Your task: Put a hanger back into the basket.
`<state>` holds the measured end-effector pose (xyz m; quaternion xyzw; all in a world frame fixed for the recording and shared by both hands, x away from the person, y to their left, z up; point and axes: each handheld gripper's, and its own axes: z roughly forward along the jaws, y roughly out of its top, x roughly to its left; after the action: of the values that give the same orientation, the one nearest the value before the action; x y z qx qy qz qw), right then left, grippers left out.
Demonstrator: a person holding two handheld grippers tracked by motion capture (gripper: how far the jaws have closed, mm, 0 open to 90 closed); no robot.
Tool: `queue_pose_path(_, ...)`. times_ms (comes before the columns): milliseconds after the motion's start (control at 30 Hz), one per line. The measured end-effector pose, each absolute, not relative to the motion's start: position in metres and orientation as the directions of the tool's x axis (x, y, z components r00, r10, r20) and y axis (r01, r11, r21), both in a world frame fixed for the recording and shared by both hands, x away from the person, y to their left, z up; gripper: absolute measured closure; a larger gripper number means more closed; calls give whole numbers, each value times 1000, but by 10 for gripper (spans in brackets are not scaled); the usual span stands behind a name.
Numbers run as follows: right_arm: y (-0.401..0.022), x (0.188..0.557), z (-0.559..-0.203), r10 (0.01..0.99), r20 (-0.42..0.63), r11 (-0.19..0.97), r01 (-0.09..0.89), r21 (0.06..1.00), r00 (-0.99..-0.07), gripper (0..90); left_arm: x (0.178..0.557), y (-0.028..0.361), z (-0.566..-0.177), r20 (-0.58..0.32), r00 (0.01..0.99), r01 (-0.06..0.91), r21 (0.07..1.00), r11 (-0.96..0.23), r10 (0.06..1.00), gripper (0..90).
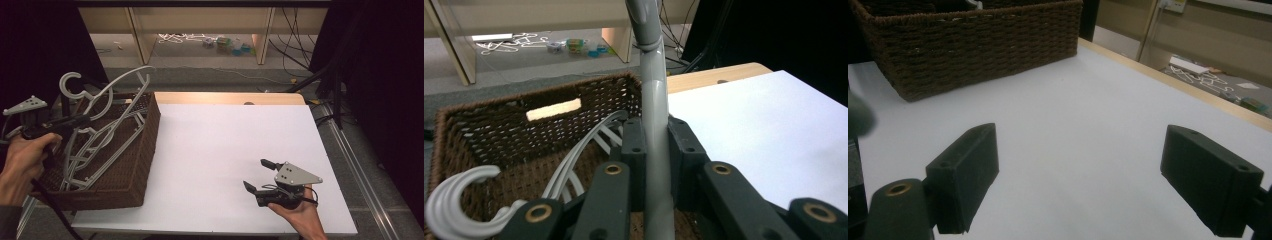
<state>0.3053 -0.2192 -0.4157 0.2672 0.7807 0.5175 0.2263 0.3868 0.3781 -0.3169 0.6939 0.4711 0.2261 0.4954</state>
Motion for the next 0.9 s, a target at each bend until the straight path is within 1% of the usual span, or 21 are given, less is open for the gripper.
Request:
queue_pose_path(500, -219, 306, -417, 655, -76, 321, 185, 929, -752, 165, 384, 394, -336, -105, 482, 434, 891, -134, 870, 796)
queue_pose_path(533, -220, 305, -416, 654, -82, 338, 194, 921, -752, 164, 384, 395, -337, -101, 482, 434, 891, -136, 870, 796)
queue_pose_path(600, -219, 306, -417, 652, -76, 325, 188, 927, -755, 164, 382, 396, -340, -94, 482, 436, 888, -145, 871, 796)
queue_pose_path(900, -219, 306, -417, 651, -78, 327, 186, 926, -755, 164, 379, 407, -356, -107, 456, 478, 867, -141, 884, 796)
